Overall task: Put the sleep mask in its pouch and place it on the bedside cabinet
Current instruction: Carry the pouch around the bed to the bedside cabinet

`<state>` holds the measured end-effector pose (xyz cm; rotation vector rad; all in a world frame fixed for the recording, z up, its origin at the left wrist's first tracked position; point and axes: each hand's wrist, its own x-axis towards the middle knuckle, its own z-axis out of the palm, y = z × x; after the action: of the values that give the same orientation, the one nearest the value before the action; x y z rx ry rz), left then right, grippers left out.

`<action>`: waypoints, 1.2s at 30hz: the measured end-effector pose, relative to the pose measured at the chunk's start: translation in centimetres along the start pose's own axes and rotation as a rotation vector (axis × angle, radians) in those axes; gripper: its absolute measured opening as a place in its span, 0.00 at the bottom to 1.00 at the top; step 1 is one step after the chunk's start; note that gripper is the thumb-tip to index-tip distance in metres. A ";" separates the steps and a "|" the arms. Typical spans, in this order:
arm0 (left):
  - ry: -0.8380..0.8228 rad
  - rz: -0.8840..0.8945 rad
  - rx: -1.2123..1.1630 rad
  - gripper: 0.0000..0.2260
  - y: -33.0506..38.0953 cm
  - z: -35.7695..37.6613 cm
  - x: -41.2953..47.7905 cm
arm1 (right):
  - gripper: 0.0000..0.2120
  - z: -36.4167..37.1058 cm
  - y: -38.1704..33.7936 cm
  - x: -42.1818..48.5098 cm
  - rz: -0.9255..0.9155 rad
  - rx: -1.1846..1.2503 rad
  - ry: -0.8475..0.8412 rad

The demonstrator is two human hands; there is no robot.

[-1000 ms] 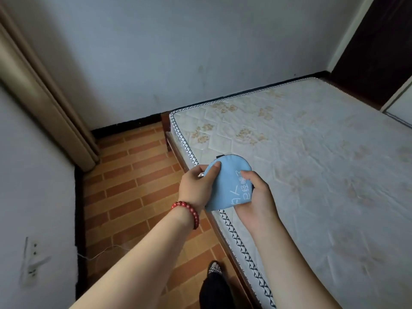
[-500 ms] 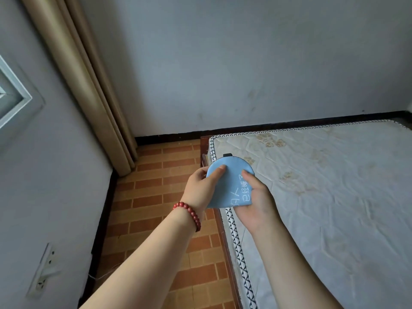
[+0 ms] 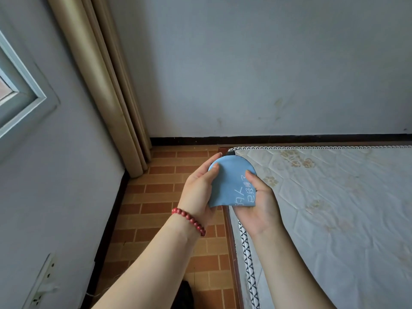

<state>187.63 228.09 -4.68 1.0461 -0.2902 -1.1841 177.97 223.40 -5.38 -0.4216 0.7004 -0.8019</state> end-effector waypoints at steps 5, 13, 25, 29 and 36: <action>0.057 0.070 0.040 0.11 4.9 -2.1 6.3 | 0.18 4.9 0.3 7.0 0.009 -0.017 -0.024; 0.070 0.124 0.105 0.12 14.5 -5.7 16.8 | 0.12 14.1 0.8 18.3 -0.020 0.004 -0.131; 0.233 0.181 0.022 0.11 20.2 -9.6 28.9 | 0.13 21.3 2.0 31.0 0.029 0.076 -0.160; 0.255 0.190 0.016 0.11 22.0 -9.5 34.7 | 0.11 23.0 0.7 36.8 0.046 0.108 -0.184; 0.274 0.211 0.008 0.08 26.4 -7.6 46.5 | 0.13 26.6 -3.4 48.0 0.066 0.136 -0.189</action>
<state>227.75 191.97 -2.62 1.1404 -0.1848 -0.8406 218.80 186.52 -4.23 -0.3437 0.4786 -0.7321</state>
